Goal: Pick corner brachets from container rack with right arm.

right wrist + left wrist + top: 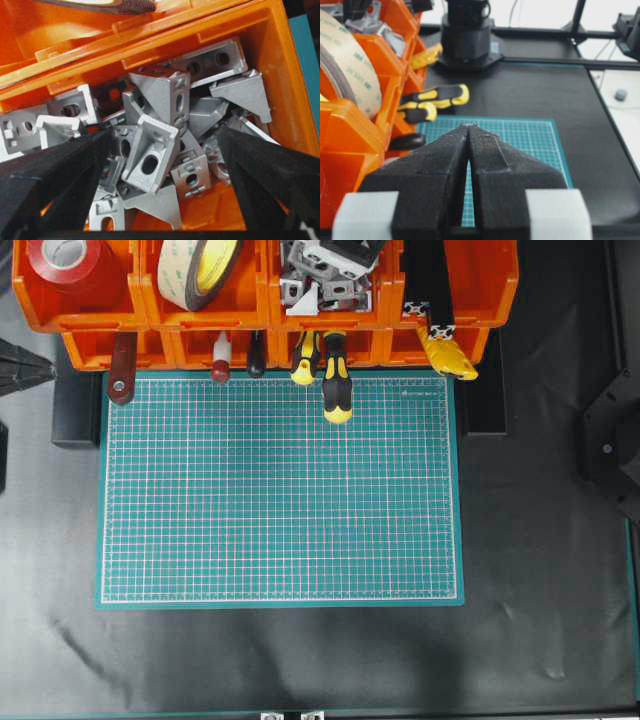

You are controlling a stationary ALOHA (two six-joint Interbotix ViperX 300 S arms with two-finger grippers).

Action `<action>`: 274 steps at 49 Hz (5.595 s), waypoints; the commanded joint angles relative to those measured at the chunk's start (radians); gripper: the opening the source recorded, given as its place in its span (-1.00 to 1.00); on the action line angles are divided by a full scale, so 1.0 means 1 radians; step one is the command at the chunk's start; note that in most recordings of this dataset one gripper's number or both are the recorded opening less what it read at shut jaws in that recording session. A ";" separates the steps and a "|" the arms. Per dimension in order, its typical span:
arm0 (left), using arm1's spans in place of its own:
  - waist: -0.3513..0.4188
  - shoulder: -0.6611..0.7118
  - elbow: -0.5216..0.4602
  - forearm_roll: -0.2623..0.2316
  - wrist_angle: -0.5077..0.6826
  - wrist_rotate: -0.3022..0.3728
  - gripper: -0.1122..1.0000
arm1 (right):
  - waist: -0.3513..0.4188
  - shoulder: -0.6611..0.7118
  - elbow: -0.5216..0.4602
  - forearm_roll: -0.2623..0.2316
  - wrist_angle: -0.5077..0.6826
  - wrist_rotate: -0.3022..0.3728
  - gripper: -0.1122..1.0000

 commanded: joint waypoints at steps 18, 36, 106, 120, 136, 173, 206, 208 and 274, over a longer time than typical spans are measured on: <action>0.005 0.000 -0.031 0.002 -0.003 -0.003 -0.79 | 0.009 -0.012 -0.021 0.003 0.002 0.003 -0.34; 0.006 -0.018 -0.031 0.002 -0.002 -0.003 -0.79 | 0.032 -0.051 -0.087 0.003 0.006 -0.002 -0.34; -0.017 -0.038 -0.035 0.003 0.069 0.002 -0.79 | 0.560 -0.397 0.808 -0.005 -0.870 0.126 -0.34; -0.021 -0.031 -0.031 0.002 0.074 0.005 -0.79 | 0.554 -0.190 0.767 -0.021 -0.931 0.123 -0.34; -0.021 -0.029 -0.031 0.002 0.074 0.008 -0.79 | 0.558 -0.092 0.761 -0.061 -0.977 0.124 -0.34; -0.023 -0.026 -0.028 0.003 0.074 0.011 -0.79 | 0.584 0.020 0.719 -0.061 -0.974 0.126 -0.34; -0.023 -0.029 -0.026 0.003 0.069 0.009 -0.79 | 0.565 0.032 0.676 -0.061 -1.000 0.127 0.56; -0.023 -0.029 -0.026 0.002 0.072 0.009 -0.79 | 0.565 0.026 0.676 -0.061 -0.999 0.127 0.56; -0.074 -0.084 0.005 0.002 0.074 -0.034 -0.78 | 0.627 -0.847 1.086 -0.049 -0.956 0.130 0.49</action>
